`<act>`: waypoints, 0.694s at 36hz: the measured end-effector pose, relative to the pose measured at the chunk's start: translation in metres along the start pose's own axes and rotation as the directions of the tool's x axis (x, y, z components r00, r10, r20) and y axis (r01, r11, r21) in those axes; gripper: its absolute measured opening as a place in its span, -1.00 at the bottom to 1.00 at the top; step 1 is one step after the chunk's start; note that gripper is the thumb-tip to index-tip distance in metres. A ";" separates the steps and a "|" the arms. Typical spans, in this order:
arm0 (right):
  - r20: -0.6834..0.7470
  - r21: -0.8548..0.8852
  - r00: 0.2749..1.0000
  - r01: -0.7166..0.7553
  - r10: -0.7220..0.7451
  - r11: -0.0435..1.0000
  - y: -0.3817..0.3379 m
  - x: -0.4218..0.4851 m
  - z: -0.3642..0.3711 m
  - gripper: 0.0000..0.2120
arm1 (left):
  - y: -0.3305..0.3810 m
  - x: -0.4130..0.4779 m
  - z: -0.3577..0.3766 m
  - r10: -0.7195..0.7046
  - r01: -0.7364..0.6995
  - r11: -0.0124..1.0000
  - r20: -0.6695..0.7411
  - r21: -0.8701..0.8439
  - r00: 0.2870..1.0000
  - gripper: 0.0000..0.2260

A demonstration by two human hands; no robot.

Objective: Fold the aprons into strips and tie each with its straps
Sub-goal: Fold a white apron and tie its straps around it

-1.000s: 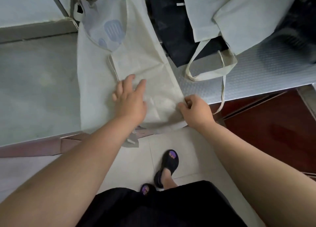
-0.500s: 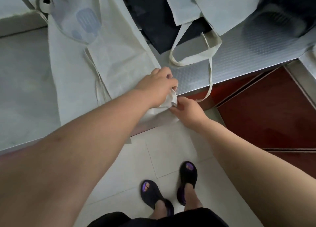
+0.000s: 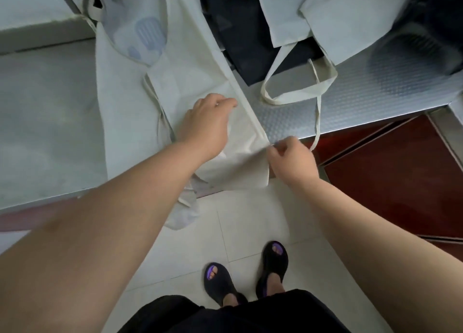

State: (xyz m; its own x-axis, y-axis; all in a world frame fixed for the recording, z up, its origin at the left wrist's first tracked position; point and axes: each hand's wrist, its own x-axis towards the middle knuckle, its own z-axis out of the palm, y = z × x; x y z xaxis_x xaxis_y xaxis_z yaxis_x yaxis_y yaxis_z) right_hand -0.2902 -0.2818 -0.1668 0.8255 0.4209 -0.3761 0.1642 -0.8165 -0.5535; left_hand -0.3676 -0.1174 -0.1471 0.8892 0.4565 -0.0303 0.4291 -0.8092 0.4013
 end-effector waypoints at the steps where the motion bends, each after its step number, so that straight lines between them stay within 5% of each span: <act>1: -0.021 -0.016 0.999 0.031 -0.031 0.999 -0.010 0.001 -0.001 -0.67 | -0.010 -0.007 -0.006 -0.069 0.068 0.997 -0.048 -0.022 0.996 -0.60; 5: -0.030 -0.132 0.978 0.201 -0.207 0.971 -0.046 0.005 0.004 -0.67 | -0.044 -0.037 -0.020 -0.417 0.405 0.907 -0.103 -0.121 0.903 -0.66; 9: 0.193 -0.254 0.943 0.316 -0.273 0.914 -0.063 0.010 0.015 -0.59 | -0.060 -0.062 -0.015 -0.613 0.611 0.788 -0.001 -0.080 0.790 -0.65; 15: 0.308 -0.389 0.905 0.401 -0.293 0.830 -0.070 0.014 0.024 -0.49 | -0.049 -0.074 0.000 -0.693 0.689 0.714 0.008 -0.126 0.720 -0.47; 21: 0.417 -0.324 0.872 0.405 -0.255 0.855 -0.072 0.032 0.014 -0.55 | -0.038 -0.066 0.006 -0.720 0.708 0.684 -0.007 -0.178 0.694 -0.69; 25: 0.469 -0.330 0.849 0.423 -0.242 0.844 -0.080 0.047 -0.001 -0.55 | -0.031 -0.059 -0.004 -0.765 0.750 0.624 0.024 -0.220 0.644 -0.64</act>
State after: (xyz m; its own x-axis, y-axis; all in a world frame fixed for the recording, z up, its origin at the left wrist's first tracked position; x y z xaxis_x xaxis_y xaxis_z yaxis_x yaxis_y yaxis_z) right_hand -0.2645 -0.1976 -0.1396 0.4081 0.7403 -0.5342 0.6657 -0.6418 -0.3808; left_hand -0.4342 -0.1177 -0.1545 0.2482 0.9039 -0.3483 0.8994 -0.0815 0.4295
